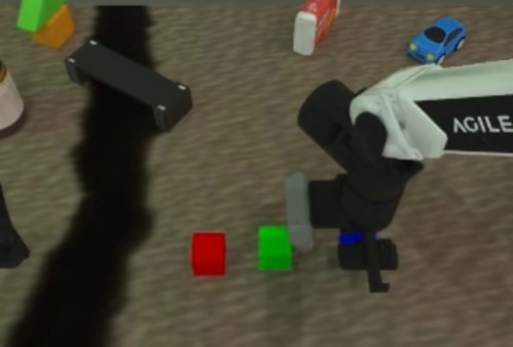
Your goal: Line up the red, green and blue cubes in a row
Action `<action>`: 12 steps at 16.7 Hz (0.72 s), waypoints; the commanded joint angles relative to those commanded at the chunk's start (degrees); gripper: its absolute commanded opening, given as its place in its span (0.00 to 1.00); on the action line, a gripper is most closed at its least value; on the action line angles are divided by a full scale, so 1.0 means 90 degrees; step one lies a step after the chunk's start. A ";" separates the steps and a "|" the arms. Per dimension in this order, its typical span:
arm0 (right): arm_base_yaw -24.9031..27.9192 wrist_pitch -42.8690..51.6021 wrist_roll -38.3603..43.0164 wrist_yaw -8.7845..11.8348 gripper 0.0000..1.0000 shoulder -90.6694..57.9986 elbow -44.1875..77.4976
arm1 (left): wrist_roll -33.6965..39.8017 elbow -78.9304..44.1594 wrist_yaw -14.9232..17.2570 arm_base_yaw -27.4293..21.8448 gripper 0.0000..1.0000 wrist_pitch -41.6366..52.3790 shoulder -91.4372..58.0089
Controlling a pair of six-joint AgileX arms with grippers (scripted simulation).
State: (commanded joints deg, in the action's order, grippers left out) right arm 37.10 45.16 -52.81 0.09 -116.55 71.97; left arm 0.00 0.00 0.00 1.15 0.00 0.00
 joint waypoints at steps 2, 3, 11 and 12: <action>0.0000 0.0000 0.0000 0.0000 0.38 0.0000 0.0000 | 0.0000 0.0000 0.0000 0.0000 1.00 0.0000 0.0000; 0.0000 0.0000 0.0000 0.0000 0.45 0.0000 0.0000 | 0.0000 0.0000 0.0000 0.0000 1.00 0.0000 0.0000; 0.0000 0.0000 0.0000 0.0000 1.00 0.0000 0.0000 | 0.0000 0.0000 0.0000 0.0000 1.00 0.0000 0.0000; 0.0000 0.0000 0.0000 0.0000 1.00 0.0000 0.0000 | 0.0000 0.0000 0.0000 0.0000 1.00 0.0000 0.0000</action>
State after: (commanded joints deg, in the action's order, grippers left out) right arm 37.10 45.16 -52.81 0.09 -116.55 71.97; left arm 0.00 0.00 0.00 1.15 0.00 0.00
